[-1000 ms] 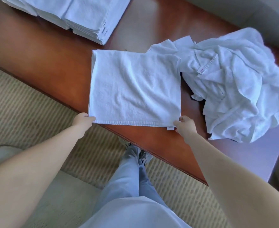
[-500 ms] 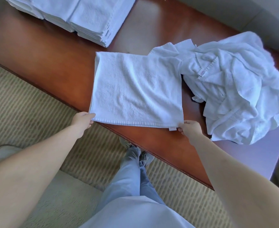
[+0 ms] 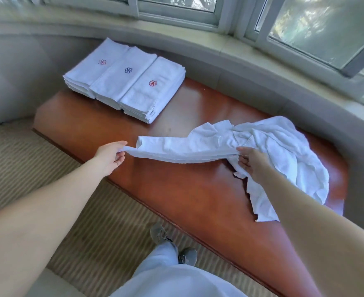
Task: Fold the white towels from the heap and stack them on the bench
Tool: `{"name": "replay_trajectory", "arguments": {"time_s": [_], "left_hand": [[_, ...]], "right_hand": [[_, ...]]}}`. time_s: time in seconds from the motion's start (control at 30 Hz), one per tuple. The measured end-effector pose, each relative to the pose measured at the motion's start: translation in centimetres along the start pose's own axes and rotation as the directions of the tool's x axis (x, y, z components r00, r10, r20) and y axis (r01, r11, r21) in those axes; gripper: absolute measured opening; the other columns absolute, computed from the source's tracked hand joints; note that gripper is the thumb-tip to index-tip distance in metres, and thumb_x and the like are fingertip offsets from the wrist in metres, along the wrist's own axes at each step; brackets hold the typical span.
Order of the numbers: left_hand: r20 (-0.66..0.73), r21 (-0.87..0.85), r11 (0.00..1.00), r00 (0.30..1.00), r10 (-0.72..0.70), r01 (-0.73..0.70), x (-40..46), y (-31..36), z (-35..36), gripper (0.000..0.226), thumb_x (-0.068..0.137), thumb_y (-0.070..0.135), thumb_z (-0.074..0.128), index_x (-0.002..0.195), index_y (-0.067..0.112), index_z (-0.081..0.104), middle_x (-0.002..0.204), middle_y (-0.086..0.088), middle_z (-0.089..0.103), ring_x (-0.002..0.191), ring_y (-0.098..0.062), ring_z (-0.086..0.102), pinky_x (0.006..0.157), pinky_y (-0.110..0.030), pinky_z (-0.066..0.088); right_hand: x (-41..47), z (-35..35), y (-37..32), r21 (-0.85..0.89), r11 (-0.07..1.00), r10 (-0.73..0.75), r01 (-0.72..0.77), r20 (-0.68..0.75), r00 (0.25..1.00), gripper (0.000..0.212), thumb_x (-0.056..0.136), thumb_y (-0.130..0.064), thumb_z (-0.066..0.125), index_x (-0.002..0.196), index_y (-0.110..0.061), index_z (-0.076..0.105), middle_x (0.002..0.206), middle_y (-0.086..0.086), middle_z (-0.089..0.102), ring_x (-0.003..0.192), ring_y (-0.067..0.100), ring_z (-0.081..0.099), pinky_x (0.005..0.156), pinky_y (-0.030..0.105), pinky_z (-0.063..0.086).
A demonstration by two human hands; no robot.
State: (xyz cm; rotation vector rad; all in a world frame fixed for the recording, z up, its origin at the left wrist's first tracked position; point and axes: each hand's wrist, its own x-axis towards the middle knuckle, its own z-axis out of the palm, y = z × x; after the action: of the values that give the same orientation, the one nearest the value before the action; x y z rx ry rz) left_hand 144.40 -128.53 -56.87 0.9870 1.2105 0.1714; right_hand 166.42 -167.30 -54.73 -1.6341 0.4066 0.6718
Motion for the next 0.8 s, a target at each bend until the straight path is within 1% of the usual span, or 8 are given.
{"name": "replay_trajectory", "arguments": {"time_s": [0.13,0.27,0.33,0.43,0.5,0.57,0.73,0.8], "left_hand": [[0.122,-0.191,0.97,0.977,0.174,-0.149,-3.2,6.3,0.8,0.019,0.091,0.01,0.069,0.107,0.017,0.077,0.102,0.0,0.07,0.094,-0.011,0.064,0.087,-0.024,0.054],[0.219,0.192,0.9,0.911,0.35,-0.392,-5.5,8.8,0.6,0.03,0.087,-0.003,0.073,0.103,0.021,0.076,0.102,-0.002,0.075,0.104,-0.018,0.07,0.093,-0.03,0.057],[0.179,0.344,0.794,0.866,0.468,-0.5,-6.2,9.4,0.9,0.023,0.088,0.004,0.075,0.099,0.024,0.076,0.102,-0.002,0.072,0.102,-0.022,0.069,0.099,-0.037,0.056],[0.072,0.273,0.745,0.786,0.615,-0.608,-7.1,11.1,1.3,0.01,0.09,0.021,0.073,0.099,0.023,0.078,0.091,0.004,0.075,0.086,-0.014,0.07,0.089,-0.036,0.059],[0.07,0.343,0.667,0.726,0.684,-0.661,-7.6,12.0,1.5,0.017,0.088,0.029,0.068,0.096,0.018,0.078,0.066,0.017,0.068,0.06,-0.001,0.063,0.068,-0.028,0.053],[0.086,0.408,0.623,0.707,0.702,-0.667,-7.9,12.4,1.5,0.013,0.087,0.028,0.066,0.089,0.022,0.077,0.055,0.021,0.061,0.048,0.002,0.054,0.062,-0.026,0.043],[0.109,0.446,0.615,0.722,0.684,-0.65,-7.9,12.3,0.5,0.012,0.09,0.032,0.07,0.081,0.026,0.075,0.084,0.003,0.073,0.082,-0.019,0.065,0.087,-0.042,0.057],[0.161,0.503,0.592,0.741,0.652,-0.63,-7.7,11.6,-0.1,0.008,0.091,0.032,0.071,0.085,0.03,0.075,0.091,0.0,0.075,0.091,-0.02,0.069,0.09,-0.042,0.057]], "right_hand": [[-2.4,0.0,-7.9,0.03,0.956,-0.29,0.291,-0.017,0.957,0.021,0.076,-0.004,0.066,0.091,-0.015,0.075,0.056,-0.004,0.057,0.052,0.009,0.053,0.067,0.022,0.054],[-4.3,-0.9,-10.9,-0.47,0.742,-0.534,0.478,0.016,0.845,0.036,0.081,0.0,0.065,0.109,-0.02,0.077,0.072,-0.002,0.069,0.063,0.018,0.058,0.058,0.026,0.05],[-5.3,-1.1,-11.9,-0.52,0.675,-0.593,0.523,0.04,0.804,0.03,0.084,-0.006,0.066,0.11,-0.017,0.078,0.086,0.003,0.074,0.076,0.024,0.071,0.075,0.036,0.061],[-6.8,-1.1,-14.1,-0.516,0.618,-0.689,0.594,0.009,0.724,0.023,0.088,-0.017,0.062,0.103,-0.021,0.079,0.089,0.005,0.077,0.077,0.033,0.075,0.076,0.051,0.062],[-7.5,-1.4,-15.1,-0.649,0.494,-0.731,0.58,0.052,0.681,0.021,0.088,-0.02,0.06,0.099,-0.019,0.079,0.081,0.008,0.075,0.076,0.034,0.073,0.072,0.042,0.059],[-8.0,-1.9,-15.1,-0.749,0.373,-0.746,0.548,0.109,0.657,0.019,0.089,-0.017,0.061,0.095,-0.018,0.079,0.076,0.008,0.07,0.084,0.034,0.069,0.066,0.034,0.047],[-8.3,-2.5,-14.0,-0.667,0.482,-0.69,0.568,0.111,0.716,0.02,0.094,-0.02,0.058,0.09,-0.016,0.078,0.078,0.013,0.074,0.07,0.024,0.075,0.08,0.034,0.056],[-8.0,-2.8,-13.2,-0.702,0.467,-0.658,0.537,0.129,0.742,0.021,0.093,-0.021,0.059,0.091,-0.01,0.077,0.082,0.014,0.074,0.072,0.026,0.073,0.073,0.033,0.054]]}}
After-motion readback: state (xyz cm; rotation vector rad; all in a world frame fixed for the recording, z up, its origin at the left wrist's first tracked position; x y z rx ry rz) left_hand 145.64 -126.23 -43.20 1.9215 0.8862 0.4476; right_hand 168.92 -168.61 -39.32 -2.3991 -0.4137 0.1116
